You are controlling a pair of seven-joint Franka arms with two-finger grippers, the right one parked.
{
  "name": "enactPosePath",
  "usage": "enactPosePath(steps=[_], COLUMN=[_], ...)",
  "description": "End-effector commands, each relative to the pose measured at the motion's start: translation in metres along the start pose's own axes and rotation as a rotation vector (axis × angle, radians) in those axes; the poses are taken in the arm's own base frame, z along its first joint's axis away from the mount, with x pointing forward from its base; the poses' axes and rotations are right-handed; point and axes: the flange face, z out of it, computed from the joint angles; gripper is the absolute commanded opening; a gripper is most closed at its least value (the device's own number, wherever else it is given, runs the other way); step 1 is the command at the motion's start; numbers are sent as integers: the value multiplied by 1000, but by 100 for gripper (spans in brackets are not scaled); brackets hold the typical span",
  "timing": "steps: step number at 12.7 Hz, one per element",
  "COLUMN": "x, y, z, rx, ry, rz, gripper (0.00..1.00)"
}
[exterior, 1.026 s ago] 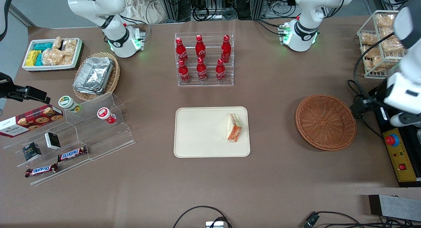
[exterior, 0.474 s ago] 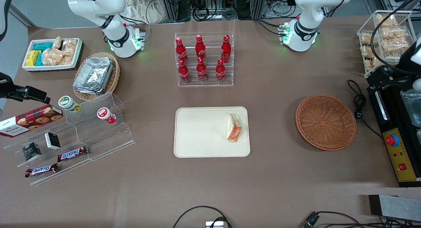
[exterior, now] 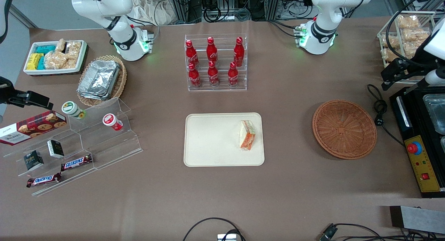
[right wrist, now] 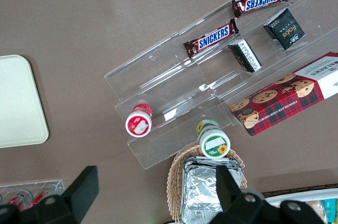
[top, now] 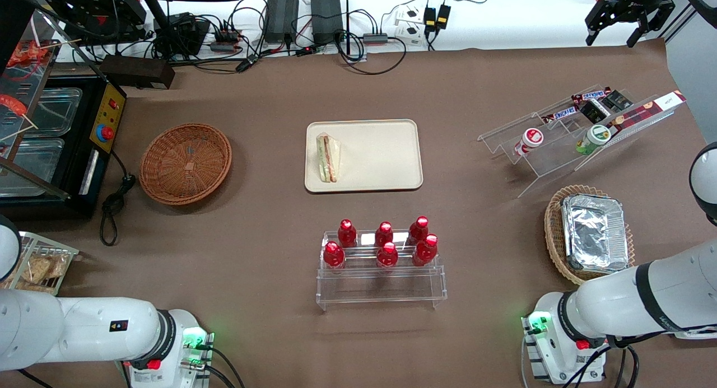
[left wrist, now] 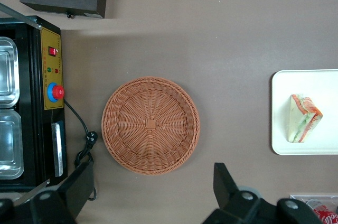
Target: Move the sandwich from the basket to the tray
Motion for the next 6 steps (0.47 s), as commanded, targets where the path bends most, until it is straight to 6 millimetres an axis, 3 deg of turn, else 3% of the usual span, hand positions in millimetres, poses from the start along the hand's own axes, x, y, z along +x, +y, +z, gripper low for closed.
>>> enactPosePath(steps=[1,6], x=[-11,-14], y=[2,1], z=[-8,-12], rx=[-9,-8], ry=[-10,-13], rz=[19,18], gripper=[100,100])
